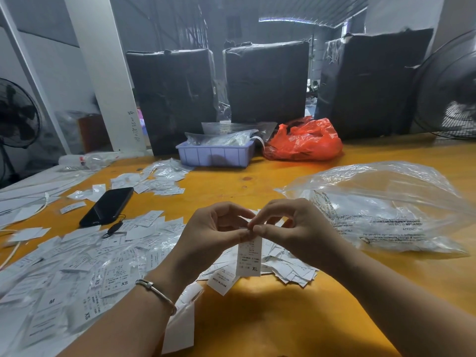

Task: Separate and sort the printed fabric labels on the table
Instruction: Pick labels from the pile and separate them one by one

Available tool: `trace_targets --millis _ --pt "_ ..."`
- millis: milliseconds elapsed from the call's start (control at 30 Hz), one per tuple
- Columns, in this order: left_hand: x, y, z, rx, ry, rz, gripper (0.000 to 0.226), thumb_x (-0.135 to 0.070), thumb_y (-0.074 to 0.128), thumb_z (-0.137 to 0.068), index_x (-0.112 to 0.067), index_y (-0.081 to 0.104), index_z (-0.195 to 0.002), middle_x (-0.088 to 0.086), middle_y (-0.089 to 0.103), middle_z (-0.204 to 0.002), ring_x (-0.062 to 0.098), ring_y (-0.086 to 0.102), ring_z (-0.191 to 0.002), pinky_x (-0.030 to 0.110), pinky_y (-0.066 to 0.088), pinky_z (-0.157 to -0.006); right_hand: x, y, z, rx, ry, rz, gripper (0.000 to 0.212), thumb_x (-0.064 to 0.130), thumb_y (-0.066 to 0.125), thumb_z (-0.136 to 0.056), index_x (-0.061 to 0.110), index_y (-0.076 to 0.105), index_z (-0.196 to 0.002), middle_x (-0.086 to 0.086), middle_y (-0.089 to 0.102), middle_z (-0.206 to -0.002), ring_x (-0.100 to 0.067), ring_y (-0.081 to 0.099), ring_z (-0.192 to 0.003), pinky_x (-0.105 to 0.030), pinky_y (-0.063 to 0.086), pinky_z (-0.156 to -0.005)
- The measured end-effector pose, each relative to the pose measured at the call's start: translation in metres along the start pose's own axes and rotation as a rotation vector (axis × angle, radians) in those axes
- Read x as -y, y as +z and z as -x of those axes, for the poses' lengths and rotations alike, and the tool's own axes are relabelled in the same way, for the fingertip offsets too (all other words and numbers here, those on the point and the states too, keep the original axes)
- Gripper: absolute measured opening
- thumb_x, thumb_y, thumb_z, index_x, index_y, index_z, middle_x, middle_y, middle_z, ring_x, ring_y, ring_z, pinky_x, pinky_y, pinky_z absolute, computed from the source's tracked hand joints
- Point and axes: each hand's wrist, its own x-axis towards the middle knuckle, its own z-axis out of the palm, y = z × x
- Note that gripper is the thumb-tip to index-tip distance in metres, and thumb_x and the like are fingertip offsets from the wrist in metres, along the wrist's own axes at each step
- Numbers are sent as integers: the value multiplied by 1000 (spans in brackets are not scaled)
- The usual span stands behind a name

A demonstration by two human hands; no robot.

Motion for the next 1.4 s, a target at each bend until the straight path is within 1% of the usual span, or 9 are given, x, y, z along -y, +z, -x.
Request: trace_targets --millis 133,233,367,500,633,967,1067,1267,1400 --pt "-1 -3 -2 -63 -38 -29 24 -17 77 -73 -11 71 -95 5 76 -86 13 72 -83 18 55 -67 -1 -4 -1 -107 -1 70 11 16 70 -82 22 75 -89 10 69 -77 -6 63 -71 -23 52 -60" --pt "0 -13 -5 -149 -88 -113 9 -7 71 -84 -15 72 -89 -3 76 -85 3 69 -79 13 53 -63 -9 -15 -3 -232 96 394 13 15 62 -82 20 74 -82 5 70 -75 -11 62 -68 -30 53 -62" --pt "7 -25 -9 -253 -202 -264 16 -8 63 -91 -20 72 -89 -6 74 -86 5 65 -83 17 49 -63 -24 -26 -5 -186 354 729 16 19 51 -85 19 67 -81 0 67 -84 -20 60 -76 -32 52 -65" --pt "16 -31 -12 -290 -318 -520 40 5 46 -87 -26 72 -86 -7 67 -91 13 58 -83 27 46 -61 -40 -36 -7 -187 507 858 29 16 51 -86 19 62 -112 -6 63 -113 -27 55 -104 -35 42 -82" --pt "20 -35 -11 -309 -401 -775 35 1 47 -83 -24 68 -72 -5 64 -79 17 57 -73 29 41 -58 -54 -48 -7 -170 671 933 40 10 46 -87 19 52 -126 -8 51 -126 -29 45 -118 -37 38 -91" --pt "14 -33 -6 -291 -443 -1148 32 0 41 -84 -23 63 -77 -3 59 -93 23 50 -97 42 42 -90 -75 -59 -5 -96 747 1056 19 16 49 -92 8 58 -106 -12 52 -114 -31 45 -113 -39 37 -90" --pt "13 -30 -6 -291 -417 -1138 31 -3 45 -85 -28 56 -72 -6 52 -96 21 44 -104 42 39 -91 -79 -60 -6 -179 705 1068 9 7 52 -87 7 61 -89 -11 61 -102 -30 52 -102 -34 36 -81" --pt "12 -23 -6 -318 -281 -1022 32 -6 48 -85 -34 53 -68 -9 50 -101 18 45 -105 40 39 -94 -85 -64 -7 -299 619 1049 20 15 50 -90 16 70 -92 -5 63 -101 -26 55 -98 -29 44 -76" --pt "15 -21 -6 -300 -163 -926 27 -10 53 -87 -33 58 -75 -8 54 -105 17 46 -109 39 41 -94 -77 -60 -7 -445 477 980 21 11 49 -87 11 61 -71 -4 54 -83 -26 48 -87 -30 32 -65"
